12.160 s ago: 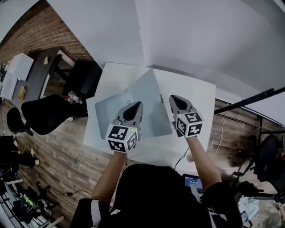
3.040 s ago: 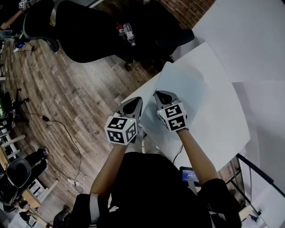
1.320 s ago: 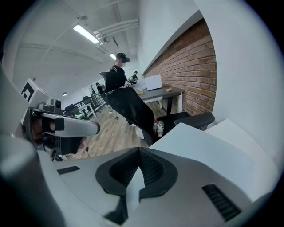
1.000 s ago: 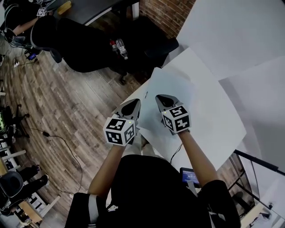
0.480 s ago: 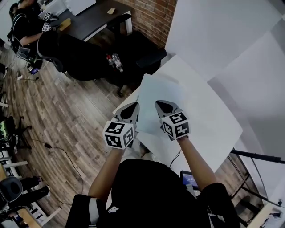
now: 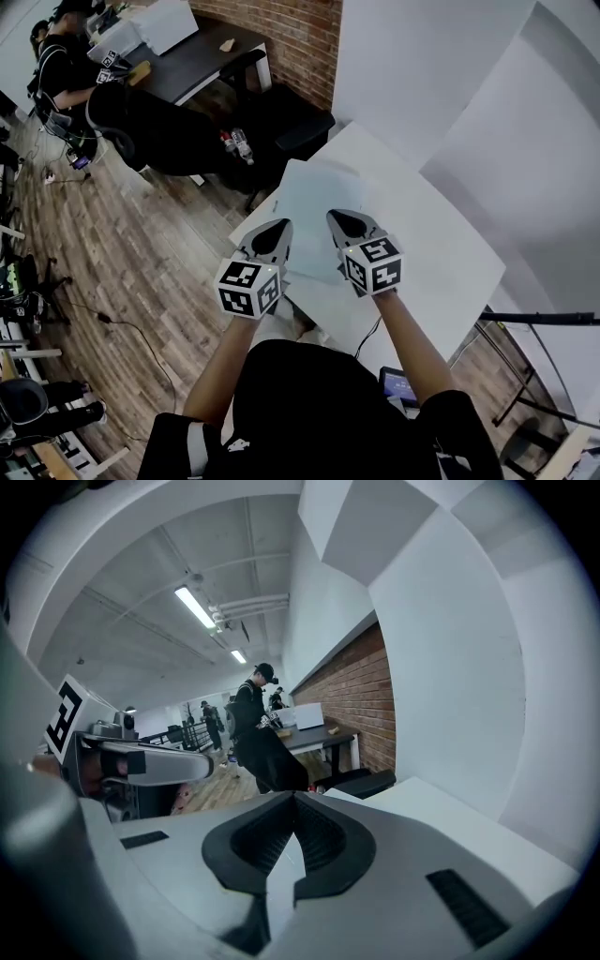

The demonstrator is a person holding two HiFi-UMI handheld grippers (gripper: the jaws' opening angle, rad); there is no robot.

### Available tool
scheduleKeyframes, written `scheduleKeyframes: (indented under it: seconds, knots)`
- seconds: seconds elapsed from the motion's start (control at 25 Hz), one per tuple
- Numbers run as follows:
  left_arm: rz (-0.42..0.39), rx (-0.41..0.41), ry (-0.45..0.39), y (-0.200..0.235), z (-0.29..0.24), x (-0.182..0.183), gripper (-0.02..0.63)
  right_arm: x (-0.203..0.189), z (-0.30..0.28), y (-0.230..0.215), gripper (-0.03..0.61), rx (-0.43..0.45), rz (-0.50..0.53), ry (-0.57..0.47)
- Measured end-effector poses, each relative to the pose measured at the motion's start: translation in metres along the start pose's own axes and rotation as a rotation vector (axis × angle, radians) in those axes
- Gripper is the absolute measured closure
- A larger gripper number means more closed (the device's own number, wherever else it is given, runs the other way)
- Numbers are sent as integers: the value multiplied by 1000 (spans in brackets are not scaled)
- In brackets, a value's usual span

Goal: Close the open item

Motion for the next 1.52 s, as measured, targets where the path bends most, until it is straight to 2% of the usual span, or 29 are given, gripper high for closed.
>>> scheduleKeyframes:
  seconds: [0.28, 0.8, 1.16, 1.52]
  knots:
    - [-34, 8, -19, -16, 10, 5, 600, 8, 21, 0, 540, -8, -6, -62]
    - [-106, -69, -54, -46, 34, 31, 600, 27, 68, 29, 540, -42, -28, -169]
    - [-132, -123, -92, -50, 81, 36, 600, 32, 97, 78, 540, -78, -21, -220]
    - [-147, -131, -157, -47, 147, 46, 600, 38, 121, 148, 540, -96, 6, -252]
Point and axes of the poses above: the fingertips, and each gripper's own axes: z backward along the fingers, y to its left, x out of its top, the point moved 10 cm from there along z, backward along the fingers, and after that the axes turned 3 degrees about -x, right-handed, at the moved point
